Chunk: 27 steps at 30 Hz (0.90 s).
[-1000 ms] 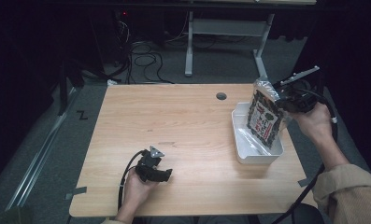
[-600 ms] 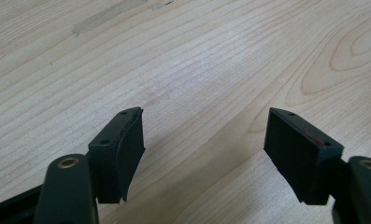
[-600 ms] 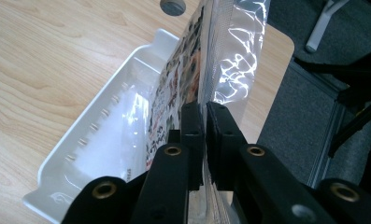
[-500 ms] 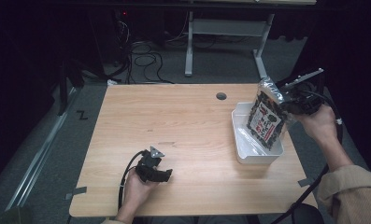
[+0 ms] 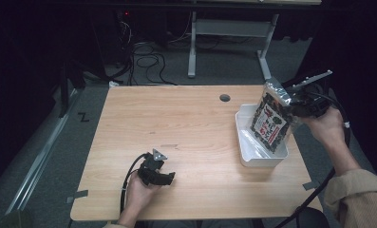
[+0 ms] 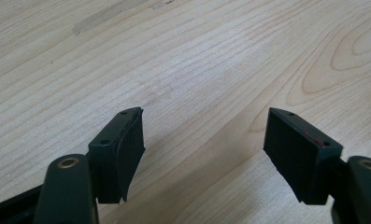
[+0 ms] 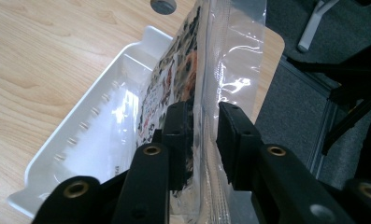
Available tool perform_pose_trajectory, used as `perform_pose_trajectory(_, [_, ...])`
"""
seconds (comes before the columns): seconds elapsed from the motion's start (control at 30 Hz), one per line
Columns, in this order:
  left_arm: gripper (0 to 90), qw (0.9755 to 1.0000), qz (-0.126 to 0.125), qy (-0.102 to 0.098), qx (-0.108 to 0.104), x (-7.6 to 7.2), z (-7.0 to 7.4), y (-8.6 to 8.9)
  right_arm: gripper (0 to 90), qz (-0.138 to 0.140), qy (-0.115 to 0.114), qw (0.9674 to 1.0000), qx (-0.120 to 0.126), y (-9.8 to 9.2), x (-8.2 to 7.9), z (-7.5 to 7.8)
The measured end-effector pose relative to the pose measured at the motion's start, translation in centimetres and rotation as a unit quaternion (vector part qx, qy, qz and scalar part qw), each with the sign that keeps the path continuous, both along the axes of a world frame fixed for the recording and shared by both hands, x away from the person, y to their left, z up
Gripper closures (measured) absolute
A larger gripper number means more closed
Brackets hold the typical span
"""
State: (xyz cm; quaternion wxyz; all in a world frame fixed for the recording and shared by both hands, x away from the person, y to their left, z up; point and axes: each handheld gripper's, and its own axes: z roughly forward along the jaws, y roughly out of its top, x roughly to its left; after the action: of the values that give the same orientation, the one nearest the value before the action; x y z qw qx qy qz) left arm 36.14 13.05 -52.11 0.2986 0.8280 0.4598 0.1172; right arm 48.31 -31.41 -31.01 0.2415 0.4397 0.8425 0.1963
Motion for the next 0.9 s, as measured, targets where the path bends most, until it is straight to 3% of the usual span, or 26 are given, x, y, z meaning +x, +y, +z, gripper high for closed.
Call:
perform_pose_trajectory(0.27, [29.3,1.0,0.001,-0.001,-0.001,-0.01,0.02,0.03,59.5,-0.007,-0.013,0.9998,0.014,-0.13,-0.15,0.42])
perform_pose_trajectory(0.7, [29.5,1.0,0.0,-0.002,-0.001,-0.01,0.0,0.0,59.6,-0.002,-0.006,0.9999,0.016,0.34,-0.12,0.4])
perform_pose_trajectory(0.9, [29.5,1.0,0.0,-0.001,-0.002,-0.04,0.05,0.0,59.3,0.004,-0.008,0.9995,0.03,0.57,-0.48,0.61])
